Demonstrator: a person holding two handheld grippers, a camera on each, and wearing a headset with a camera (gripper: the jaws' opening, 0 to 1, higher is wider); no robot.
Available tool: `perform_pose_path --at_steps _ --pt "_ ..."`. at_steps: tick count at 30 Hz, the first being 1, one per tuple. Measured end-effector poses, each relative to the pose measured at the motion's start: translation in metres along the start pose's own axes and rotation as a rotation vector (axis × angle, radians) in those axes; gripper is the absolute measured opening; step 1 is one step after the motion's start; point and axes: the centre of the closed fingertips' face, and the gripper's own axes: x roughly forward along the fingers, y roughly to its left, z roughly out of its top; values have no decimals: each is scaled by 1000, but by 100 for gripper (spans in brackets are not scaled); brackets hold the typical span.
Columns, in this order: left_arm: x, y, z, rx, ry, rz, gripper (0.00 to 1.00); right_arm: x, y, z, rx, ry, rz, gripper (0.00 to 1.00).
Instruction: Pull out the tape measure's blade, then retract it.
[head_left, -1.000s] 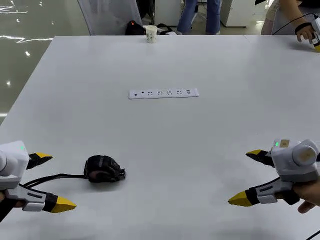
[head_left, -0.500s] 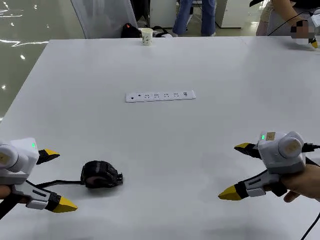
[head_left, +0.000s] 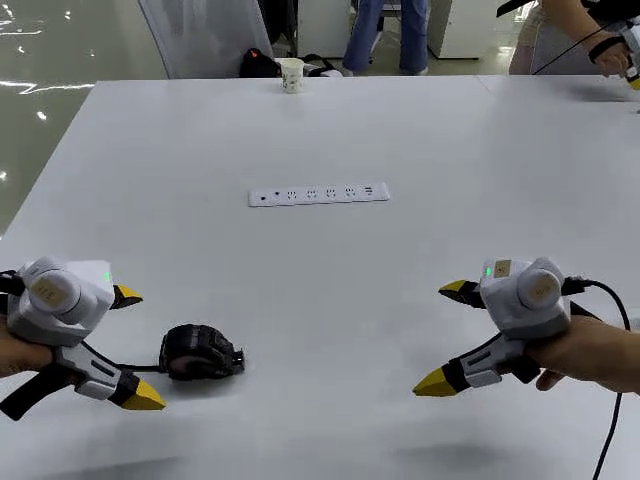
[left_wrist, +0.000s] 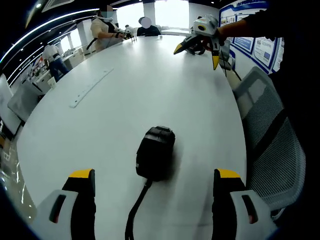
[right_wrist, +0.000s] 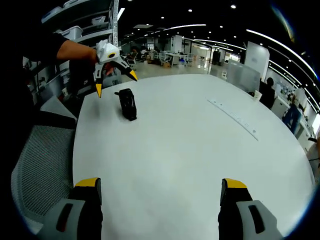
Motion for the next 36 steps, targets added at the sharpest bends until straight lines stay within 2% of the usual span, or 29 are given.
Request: perform_pose_path --at_steps 3,6,10,17,21,24,27,31,36 --pt "6 -3 1 12 5 -22 97 5 0 4 -13 0 8 99" --pt "13 -1 -3 26 33 -21 96 11 -3 7 -11 0 13 99" --pt "19 0 0 32 47 -17 94 19 -3 13 -6 -10 24 99" --pt "24 0 -4 39 87 -22 87 32 1 17 -20 -5 50 99" --pt "27 4 2 28 75 -5 77 40 3 19 -37 2 65 99" --pt "33 4 7 32 74 -9 79 48 6 24 -52 2 76 99" --pt "38 2 7 71 92 -17 78 55 11 35 -47 -11 89 99" --pt "43 0 6 88 103 -35 75 65 17 41 -69 -8 105 99" --pt "49 -1 10 94 108 -51 70 81 28 46 -105 4 141 99"
